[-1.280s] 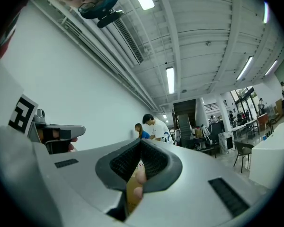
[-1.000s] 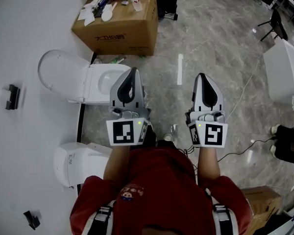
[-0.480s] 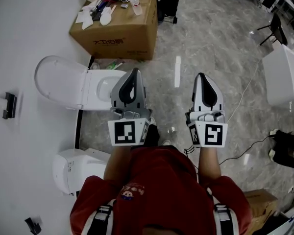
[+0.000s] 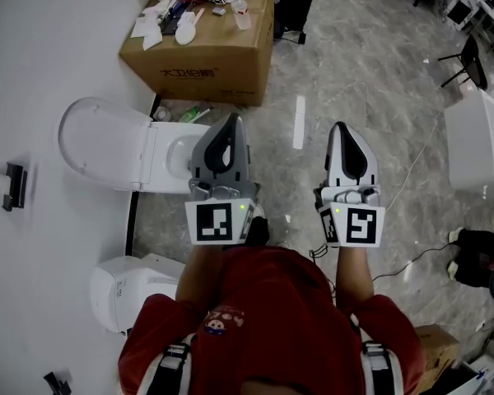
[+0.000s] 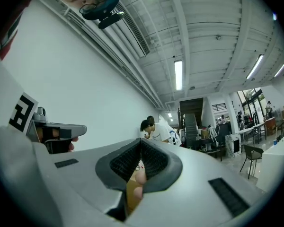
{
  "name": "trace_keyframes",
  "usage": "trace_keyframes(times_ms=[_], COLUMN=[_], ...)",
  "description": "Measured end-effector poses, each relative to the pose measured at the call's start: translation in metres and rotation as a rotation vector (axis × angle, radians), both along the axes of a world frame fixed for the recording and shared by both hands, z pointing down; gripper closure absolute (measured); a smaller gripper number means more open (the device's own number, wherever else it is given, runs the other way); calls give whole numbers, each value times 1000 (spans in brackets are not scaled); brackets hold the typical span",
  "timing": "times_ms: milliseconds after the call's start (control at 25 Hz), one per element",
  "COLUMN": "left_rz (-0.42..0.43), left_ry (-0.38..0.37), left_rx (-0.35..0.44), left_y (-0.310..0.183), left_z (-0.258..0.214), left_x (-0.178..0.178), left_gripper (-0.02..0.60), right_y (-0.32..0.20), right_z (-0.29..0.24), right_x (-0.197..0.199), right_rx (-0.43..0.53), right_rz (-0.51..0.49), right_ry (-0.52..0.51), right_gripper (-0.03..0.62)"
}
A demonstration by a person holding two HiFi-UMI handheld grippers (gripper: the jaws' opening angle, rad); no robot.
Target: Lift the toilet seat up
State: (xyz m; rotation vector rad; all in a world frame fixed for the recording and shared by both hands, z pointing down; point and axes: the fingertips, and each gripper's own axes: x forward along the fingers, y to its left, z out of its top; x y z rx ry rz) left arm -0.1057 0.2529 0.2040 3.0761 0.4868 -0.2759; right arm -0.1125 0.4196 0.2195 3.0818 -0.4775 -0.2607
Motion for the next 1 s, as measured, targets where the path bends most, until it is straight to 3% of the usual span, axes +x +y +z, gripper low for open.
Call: trace_keyframes(times_ms=[480,1000], left_rz=[-42,-113], left_ry=[6,19], left_rx=[-27,-30], left_y=[-68,-132], left_z=[-9,-12], left_x=[50,77], left_gripper=[571,571], right_y=[-68,-135], right_z=[-17,-28], right_x=[55,93], right_rx=[-23,-36], right_rz=[-42,-122], right_ry=[23,50], right_gripper=[580,580])
